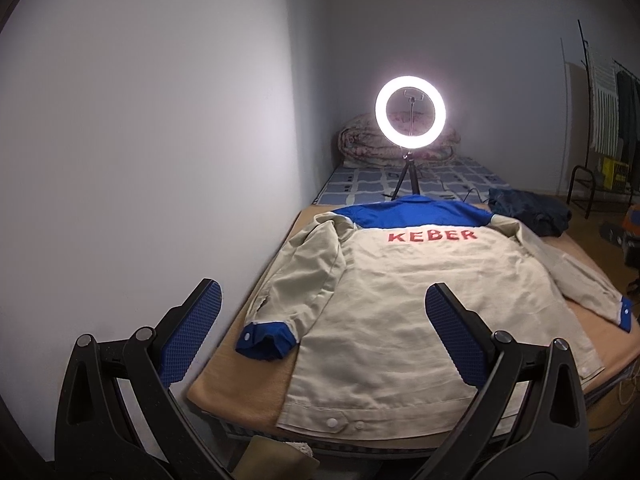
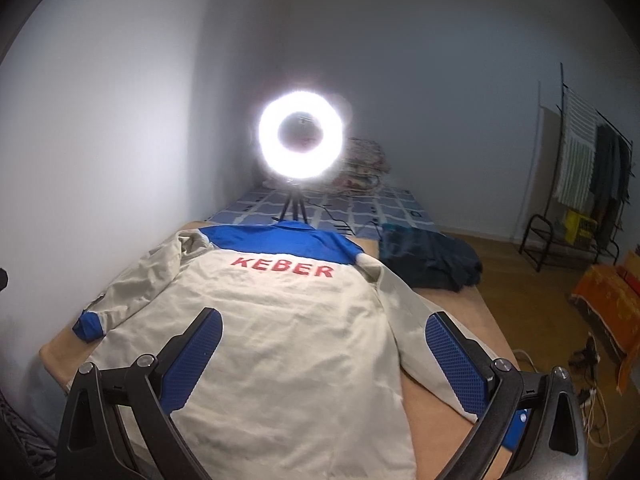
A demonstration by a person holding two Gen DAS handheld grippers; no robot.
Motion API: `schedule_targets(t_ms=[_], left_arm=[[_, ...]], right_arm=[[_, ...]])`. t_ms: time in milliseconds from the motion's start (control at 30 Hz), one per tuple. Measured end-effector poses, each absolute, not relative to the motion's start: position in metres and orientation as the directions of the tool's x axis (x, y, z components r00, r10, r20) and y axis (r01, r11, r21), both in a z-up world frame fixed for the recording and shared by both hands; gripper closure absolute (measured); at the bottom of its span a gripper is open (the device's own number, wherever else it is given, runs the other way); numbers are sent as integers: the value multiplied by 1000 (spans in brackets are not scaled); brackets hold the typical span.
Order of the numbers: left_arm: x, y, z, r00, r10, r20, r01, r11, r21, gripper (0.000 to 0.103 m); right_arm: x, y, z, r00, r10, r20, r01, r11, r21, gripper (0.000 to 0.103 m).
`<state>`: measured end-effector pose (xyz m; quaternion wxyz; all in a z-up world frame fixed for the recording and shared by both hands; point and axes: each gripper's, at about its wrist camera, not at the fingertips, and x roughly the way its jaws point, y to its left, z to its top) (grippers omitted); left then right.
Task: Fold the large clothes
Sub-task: 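Move the right tool to the blue cuff of the sleeve nearest it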
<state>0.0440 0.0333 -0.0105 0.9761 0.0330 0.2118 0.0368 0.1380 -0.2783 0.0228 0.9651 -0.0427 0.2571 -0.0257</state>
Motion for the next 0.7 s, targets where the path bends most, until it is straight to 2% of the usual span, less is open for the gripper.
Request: schedule_targets(t_ms=[267,533,700], left_arm=[[71,60,-17,901,123,-416,-59,985,163,0],[93,99,-34,898,93,-431,-71,995,68,0],[110,112,-56,863,44,-503,-48,999,6,0]], right_arm=[[192,-243,25,844,-24,-536,-18,997,-73,0],[244,-205,19,834,19,-551,-73,994,-76,0],[269,-176,11,827,60,-559,-128,988,-84,0]])
